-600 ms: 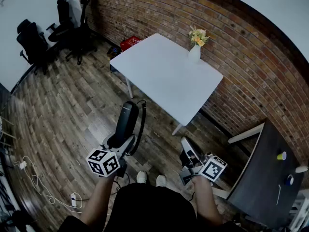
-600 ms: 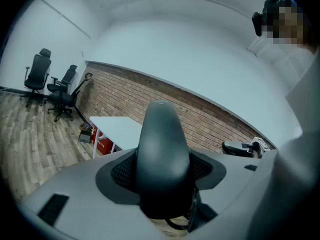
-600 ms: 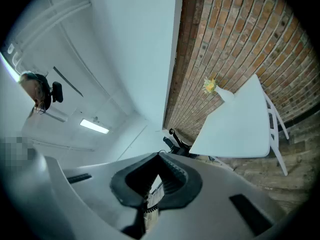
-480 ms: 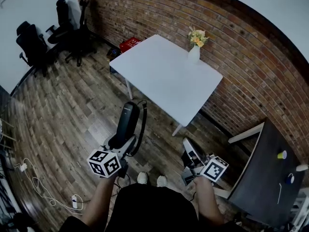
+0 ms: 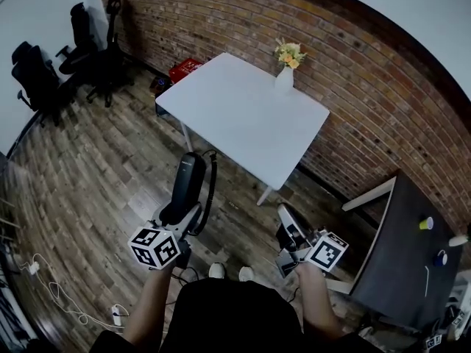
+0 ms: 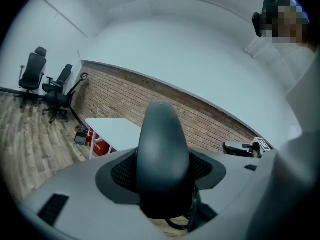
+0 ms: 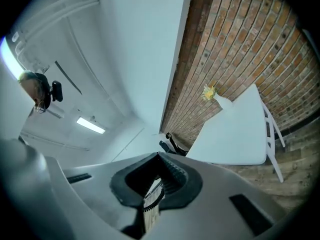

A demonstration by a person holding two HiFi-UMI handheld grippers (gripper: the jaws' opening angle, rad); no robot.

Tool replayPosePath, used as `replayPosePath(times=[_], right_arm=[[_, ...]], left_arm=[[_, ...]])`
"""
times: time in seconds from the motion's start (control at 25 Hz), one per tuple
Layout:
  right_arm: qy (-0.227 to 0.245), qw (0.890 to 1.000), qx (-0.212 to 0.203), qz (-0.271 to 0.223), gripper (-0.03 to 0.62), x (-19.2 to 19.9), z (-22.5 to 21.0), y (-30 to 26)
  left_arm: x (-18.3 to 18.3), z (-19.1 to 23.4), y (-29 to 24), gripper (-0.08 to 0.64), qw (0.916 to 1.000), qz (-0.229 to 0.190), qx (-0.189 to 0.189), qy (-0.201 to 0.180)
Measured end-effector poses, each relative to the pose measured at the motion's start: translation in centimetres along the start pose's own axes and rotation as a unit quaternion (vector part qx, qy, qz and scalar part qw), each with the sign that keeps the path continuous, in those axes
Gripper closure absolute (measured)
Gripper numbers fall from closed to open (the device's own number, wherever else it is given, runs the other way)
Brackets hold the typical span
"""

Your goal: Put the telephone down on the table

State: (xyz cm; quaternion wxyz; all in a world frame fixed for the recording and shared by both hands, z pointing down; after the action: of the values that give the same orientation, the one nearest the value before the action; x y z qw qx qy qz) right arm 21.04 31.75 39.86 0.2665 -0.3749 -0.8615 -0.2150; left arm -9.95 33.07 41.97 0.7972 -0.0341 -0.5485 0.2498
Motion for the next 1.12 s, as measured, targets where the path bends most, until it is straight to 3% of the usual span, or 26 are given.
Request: replayPosePath(times=[0.6, 1.12], right_arm=[[-0.009, 1.000, 0.017, -0.019, 0.569, 2.8, 0.8, -1.9], [-0.023, 1.000, 0.012, -0.002, 0.569, 2.8, -1.5, -5.4]], left_arm=[[-0.6, 4.2, 1.0, 0.284, 0.9998, 0.009, 0.015, -0.004], [-1.2, 7.5, 0.7, 0.284, 0.9998, 0.004, -0.015, 0.011]])
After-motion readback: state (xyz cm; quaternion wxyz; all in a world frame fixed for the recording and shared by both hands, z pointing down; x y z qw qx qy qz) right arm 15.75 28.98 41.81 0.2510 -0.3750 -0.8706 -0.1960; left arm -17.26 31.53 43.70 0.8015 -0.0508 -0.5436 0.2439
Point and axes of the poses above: the fingertips, and each gripper's own axes: y backward along the fingers, z to its left, x out of its underside, the point moved 6 cm from there along y, backward along the fingers, and after that the axes turned 8 degrees about -x, right-handed, at the moved point
